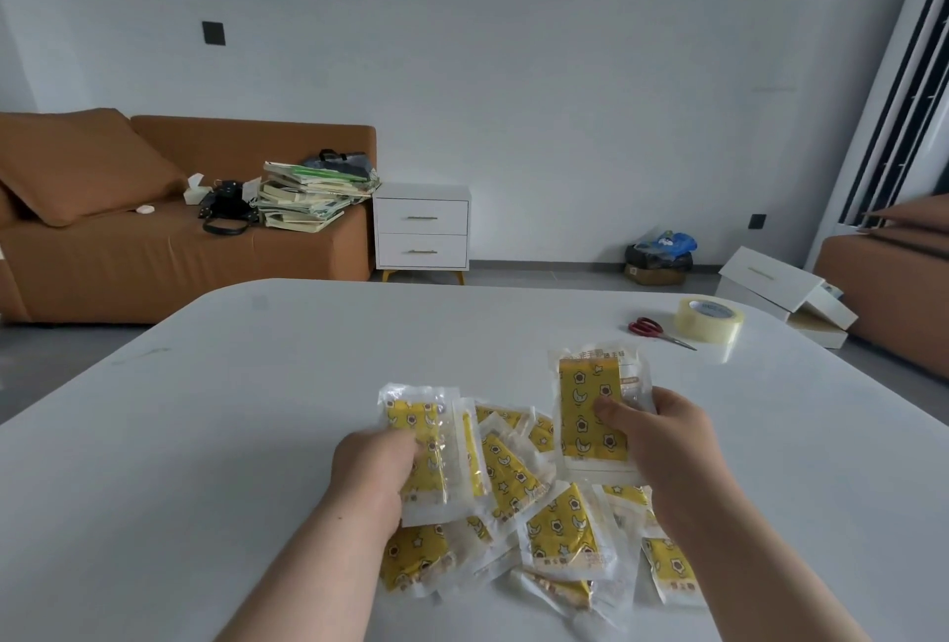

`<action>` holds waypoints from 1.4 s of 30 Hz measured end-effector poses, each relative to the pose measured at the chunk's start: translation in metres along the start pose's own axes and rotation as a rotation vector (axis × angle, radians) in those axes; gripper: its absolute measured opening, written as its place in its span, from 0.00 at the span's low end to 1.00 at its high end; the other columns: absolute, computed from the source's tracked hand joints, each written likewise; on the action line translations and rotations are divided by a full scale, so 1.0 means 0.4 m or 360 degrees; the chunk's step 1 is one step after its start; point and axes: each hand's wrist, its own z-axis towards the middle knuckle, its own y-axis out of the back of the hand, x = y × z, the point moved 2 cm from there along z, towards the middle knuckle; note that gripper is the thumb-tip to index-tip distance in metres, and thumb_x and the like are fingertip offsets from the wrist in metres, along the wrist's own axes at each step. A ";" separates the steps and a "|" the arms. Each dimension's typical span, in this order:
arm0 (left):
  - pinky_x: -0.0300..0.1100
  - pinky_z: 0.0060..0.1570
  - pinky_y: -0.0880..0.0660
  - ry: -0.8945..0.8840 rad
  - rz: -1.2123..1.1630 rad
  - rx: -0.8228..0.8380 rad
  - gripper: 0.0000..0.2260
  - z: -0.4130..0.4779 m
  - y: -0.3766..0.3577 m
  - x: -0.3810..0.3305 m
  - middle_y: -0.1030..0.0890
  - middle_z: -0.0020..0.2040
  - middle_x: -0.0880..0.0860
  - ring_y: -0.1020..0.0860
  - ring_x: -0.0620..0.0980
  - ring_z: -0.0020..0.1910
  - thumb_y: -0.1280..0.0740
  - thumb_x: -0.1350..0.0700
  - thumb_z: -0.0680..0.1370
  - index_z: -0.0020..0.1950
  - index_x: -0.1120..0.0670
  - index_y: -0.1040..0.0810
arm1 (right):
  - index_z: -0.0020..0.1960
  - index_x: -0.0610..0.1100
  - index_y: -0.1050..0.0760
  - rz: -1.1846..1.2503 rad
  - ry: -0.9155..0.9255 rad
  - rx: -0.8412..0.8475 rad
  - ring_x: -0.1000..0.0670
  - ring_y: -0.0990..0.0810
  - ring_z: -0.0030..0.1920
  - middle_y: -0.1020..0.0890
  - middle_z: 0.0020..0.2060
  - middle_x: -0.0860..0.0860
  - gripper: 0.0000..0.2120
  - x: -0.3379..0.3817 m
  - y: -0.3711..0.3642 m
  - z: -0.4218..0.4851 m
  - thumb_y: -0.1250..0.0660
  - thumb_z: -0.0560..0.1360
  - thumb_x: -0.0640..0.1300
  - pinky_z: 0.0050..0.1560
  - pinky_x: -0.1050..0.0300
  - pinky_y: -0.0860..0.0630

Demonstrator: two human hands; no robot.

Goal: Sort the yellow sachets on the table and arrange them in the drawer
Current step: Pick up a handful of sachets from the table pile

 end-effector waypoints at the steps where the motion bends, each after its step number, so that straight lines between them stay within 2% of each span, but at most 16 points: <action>1: 0.50 0.46 0.24 -0.0045 -0.0027 0.0023 0.03 0.000 0.001 -0.008 0.20 0.42 0.61 0.21 0.60 0.43 0.31 0.66 0.72 0.41 0.61 0.23 | 0.42 0.47 0.21 -0.0005 -0.0009 -0.0003 0.39 0.16 0.45 0.15 0.41 0.44 0.06 -0.001 0.000 0.000 0.26 0.72 0.38 0.54 0.38 0.21; 4: 0.55 0.50 0.23 -0.0173 -0.0119 0.0058 0.04 -0.001 0.013 -0.030 0.19 0.46 0.62 0.20 0.62 0.46 0.31 0.64 0.72 0.45 0.59 0.24 | 0.41 0.46 0.22 -0.0005 -0.0023 0.0013 0.39 0.16 0.45 0.15 0.40 0.43 0.06 0.000 -0.004 0.000 0.26 0.72 0.38 0.54 0.39 0.20; 7: 0.56 0.52 0.23 -0.0274 -0.0198 0.0067 0.05 -0.021 0.040 -0.050 0.19 0.47 0.60 0.20 0.61 0.48 0.30 0.62 0.73 0.46 0.57 0.24 | 0.40 0.46 0.22 0.0004 -0.0052 0.0031 0.42 0.16 0.41 0.15 0.37 0.45 0.07 0.003 -0.009 0.000 0.27 0.72 0.37 0.49 0.44 0.19; 9: 0.58 0.50 0.21 -0.0279 -0.0289 0.0120 0.04 -0.041 0.064 -0.057 0.17 0.46 0.58 0.18 0.60 0.45 0.29 0.64 0.73 0.46 0.57 0.22 | 0.40 0.46 0.22 -0.0013 -0.0085 0.0054 0.43 0.16 0.40 0.15 0.37 0.46 0.07 0.004 -0.018 0.003 0.26 0.72 0.37 0.49 0.46 0.19; 13: 0.56 0.47 0.21 -0.0227 -0.0412 0.0184 0.06 -0.071 0.116 -0.038 0.16 0.44 0.58 0.18 0.59 0.44 0.31 0.67 0.74 0.49 0.58 0.21 | 0.45 0.43 0.21 -0.0083 -0.0125 0.0120 0.41 0.16 0.44 0.15 0.41 0.44 0.06 0.002 -0.044 0.004 0.25 0.71 0.38 0.52 0.44 0.19; 16: 0.59 0.50 0.22 -0.0188 -0.0417 0.0140 0.06 -0.083 0.155 0.001 0.17 0.46 0.60 0.18 0.61 0.46 0.31 0.67 0.74 0.48 0.59 0.22 | 0.41 0.45 0.23 -0.0285 -0.0080 0.0174 0.45 0.18 0.40 0.16 0.39 0.46 0.06 -0.002 -0.067 0.000 0.26 0.72 0.41 0.38 0.57 0.23; 17: 0.59 0.51 0.22 -0.0177 -0.0394 0.0128 0.06 -0.087 0.169 0.013 0.17 0.46 0.60 0.18 0.61 0.46 0.31 0.67 0.74 0.48 0.59 0.22 | 0.41 0.45 0.23 -0.0388 -0.0063 0.0205 0.48 0.20 0.36 0.18 0.37 0.47 0.06 -0.006 -0.077 -0.002 0.27 0.73 0.42 0.33 0.60 0.26; 19: 0.59 0.51 0.23 -0.0166 -0.0376 0.0108 0.06 -0.091 0.194 0.031 0.17 0.46 0.60 0.18 0.61 0.46 0.32 0.68 0.74 0.48 0.60 0.21 | 0.44 0.45 0.23 -0.0606 -0.0050 0.0231 0.51 0.24 0.32 0.20 0.33 0.49 0.05 -0.021 -0.098 -0.002 0.28 0.73 0.45 0.30 0.61 0.31; 21: 0.61 0.54 0.23 -0.0158 -0.0356 0.0078 0.07 -0.087 0.219 0.040 0.16 0.47 0.61 0.18 0.61 0.46 0.31 0.68 0.73 0.49 0.60 0.21 | 0.45 0.44 0.22 -0.0794 -0.0019 0.0235 0.51 0.24 0.31 0.21 0.32 0.50 0.06 -0.043 -0.120 0.001 0.28 0.73 0.46 0.29 0.61 0.31; 24: 0.63 0.55 0.24 -0.0154 -0.0358 0.0067 0.08 -0.079 0.243 0.040 0.16 0.47 0.62 0.18 0.62 0.47 0.31 0.68 0.72 0.49 0.60 0.21 | 0.37 0.47 0.28 -0.1154 0.0140 0.0224 0.49 0.23 0.35 0.24 0.32 0.52 0.10 -0.069 -0.151 0.003 0.31 0.74 0.49 0.32 0.60 0.30; 28: 0.57 0.50 0.22 -0.0168 -0.0380 0.0107 0.07 -0.071 0.256 0.034 0.16 0.46 0.60 0.18 0.61 0.47 0.33 0.69 0.74 0.49 0.60 0.21 | 0.33 0.48 0.35 -0.1550 0.0391 0.0211 0.47 0.23 0.44 0.27 0.34 0.53 0.17 -0.076 -0.180 -0.002 0.35 0.76 0.52 0.46 0.56 0.26; 31: 0.53 0.46 0.22 -0.0181 -0.0368 0.0115 0.07 -0.065 0.259 0.038 0.16 0.46 0.59 0.18 0.60 0.46 0.33 0.69 0.74 0.48 0.59 0.20 | 0.34 0.47 0.34 -0.1635 0.0462 0.0220 0.47 0.23 0.46 0.26 0.36 0.53 0.16 -0.072 -0.190 -0.001 0.35 0.77 0.52 0.50 0.54 0.25; 36: 0.51 0.43 0.23 -0.0192 -0.0350 0.0109 0.07 -0.067 0.261 0.039 0.16 0.45 0.59 0.18 0.59 0.45 0.32 0.69 0.74 0.48 0.59 0.20 | 0.43 0.43 0.28 -0.1740 0.0474 0.0330 0.48 0.25 0.45 0.24 0.43 0.50 0.10 -0.078 -0.205 0.002 0.37 0.79 0.49 0.45 0.58 0.28; 40: 0.49 0.42 0.23 -0.0196 -0.0353 0.0083 0.06 -0.068 0.266 0.039 0.16 0.44 0.58 0.18 0.59 0.44 0.32 0.68 0.74 0.46 0.58 0.21 | 0.34 0.44 0.36 -0.1808 0.0441 0.0351 0.49 0.28 0.38 0.29 0.35 0.50 0.12 -0.077 -0.223 0.000 0.40 0.75 0.40 0.35 0.60 0.31; 42: 0.49 0.42 0.23 -0.0197 -0.0353 0.0071 0.06 -0.067 0.269 0.039 0.16 0.44 0.58 0.18 0.58 0.44 0.32 0.69 0.74 0.46 0.58 0.21 | 0.33 0.46 0.38 -0.1824 0.0433 0.0368 0.48 0.27 0.40 0.28 0.37 0.50 0.16 -0.078 -0.230 -0.003 0.38 0.75 0.49 0.37 0.58 0.30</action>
